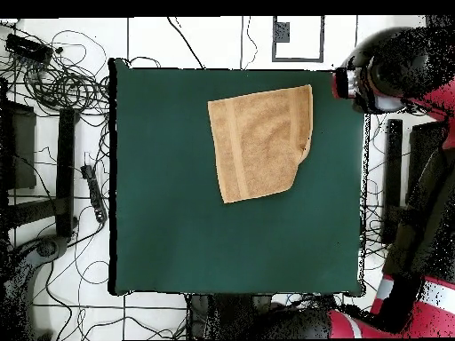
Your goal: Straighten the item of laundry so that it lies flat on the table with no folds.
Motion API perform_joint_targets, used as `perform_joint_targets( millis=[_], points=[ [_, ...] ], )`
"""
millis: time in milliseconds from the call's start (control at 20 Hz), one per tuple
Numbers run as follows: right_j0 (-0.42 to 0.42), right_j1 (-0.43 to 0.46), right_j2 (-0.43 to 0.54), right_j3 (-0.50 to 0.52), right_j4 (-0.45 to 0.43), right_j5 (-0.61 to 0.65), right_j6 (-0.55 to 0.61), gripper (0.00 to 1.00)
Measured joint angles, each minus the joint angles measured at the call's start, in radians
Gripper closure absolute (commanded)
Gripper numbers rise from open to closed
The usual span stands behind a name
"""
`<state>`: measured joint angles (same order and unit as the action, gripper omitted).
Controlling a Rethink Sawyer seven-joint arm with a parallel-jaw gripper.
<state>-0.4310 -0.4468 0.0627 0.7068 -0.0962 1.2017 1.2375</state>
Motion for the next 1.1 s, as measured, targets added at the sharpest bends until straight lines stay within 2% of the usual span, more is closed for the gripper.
perform_joint_targets(
  millis=[400,800,1100],
  points=[
    [0.003,-0.101,0.000,0.239,0.034,-0.099,0.000,0.00],
    [0.008,-0.161,-0.001,0.368,0.061,-0.129,0.000,0.00],
    [0.008,-0.183,-0.001,0.406,0.072,-0.131,0.000,0.00]
  ],
)
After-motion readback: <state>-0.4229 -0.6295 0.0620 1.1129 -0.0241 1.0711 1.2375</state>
